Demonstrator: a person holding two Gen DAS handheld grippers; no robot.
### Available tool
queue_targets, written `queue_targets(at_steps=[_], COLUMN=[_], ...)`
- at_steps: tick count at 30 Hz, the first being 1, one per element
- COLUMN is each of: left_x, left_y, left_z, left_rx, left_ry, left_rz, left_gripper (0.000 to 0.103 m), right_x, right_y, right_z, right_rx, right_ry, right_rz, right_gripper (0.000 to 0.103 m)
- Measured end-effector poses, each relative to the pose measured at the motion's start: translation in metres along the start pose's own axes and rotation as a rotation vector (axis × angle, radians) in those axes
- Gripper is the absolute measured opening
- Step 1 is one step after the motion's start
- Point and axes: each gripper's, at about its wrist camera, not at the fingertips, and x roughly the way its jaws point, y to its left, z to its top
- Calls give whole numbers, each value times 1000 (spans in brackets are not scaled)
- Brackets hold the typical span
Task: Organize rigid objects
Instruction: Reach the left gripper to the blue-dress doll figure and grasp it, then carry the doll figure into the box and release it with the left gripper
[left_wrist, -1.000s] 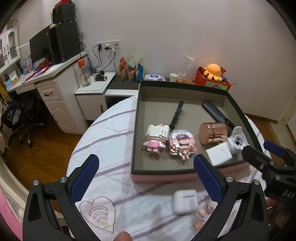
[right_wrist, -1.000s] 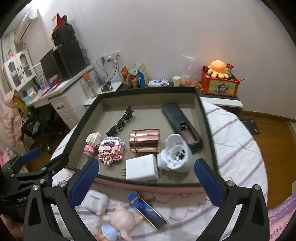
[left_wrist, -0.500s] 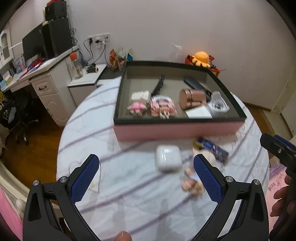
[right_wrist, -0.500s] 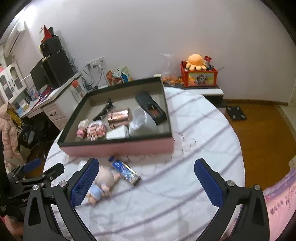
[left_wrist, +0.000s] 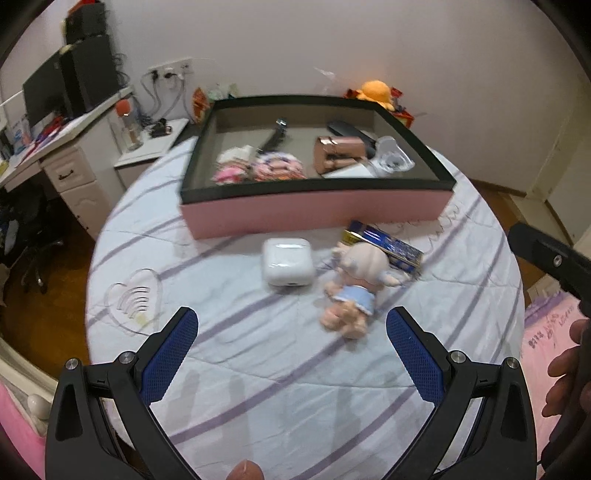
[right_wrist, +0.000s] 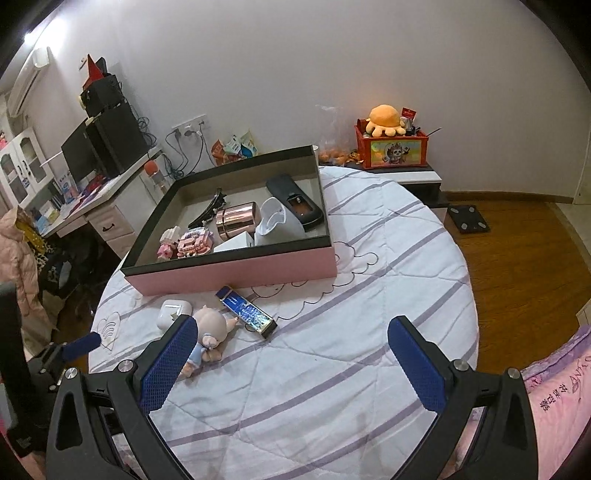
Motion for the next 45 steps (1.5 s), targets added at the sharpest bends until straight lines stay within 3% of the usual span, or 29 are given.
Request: queue_targets(at_steps=[14,20,21,23,25,35,45], left_x=[63,76,76,76,75,68,33], left_y=[-35,-40,-40,-41,-42,-36,-9], left_z=[8,14,15,17,19,16,7], left_rx=[70,88,88,91,95,78,22], left_ry=[108,98,91,86,80,82,63], left_rz=[-42,-14,-10,-18,-30,-50,-42], left_gripper=[101,83,75,67,49,48,48], right_x=[12,19,20,21,21,15,7], right_y=[-24,-28,-28,-29,-28,-23,-15], right_z=[2,6,6,7,7,6,6], right_rx=[34,36,36,37,36,22,14], right_ry=[24,34,36,37,37,28,13], right_rz=[-33,-42,-44,-45,-45,-43,-41], right_gripper=[103,103,103,103,103,103,103])
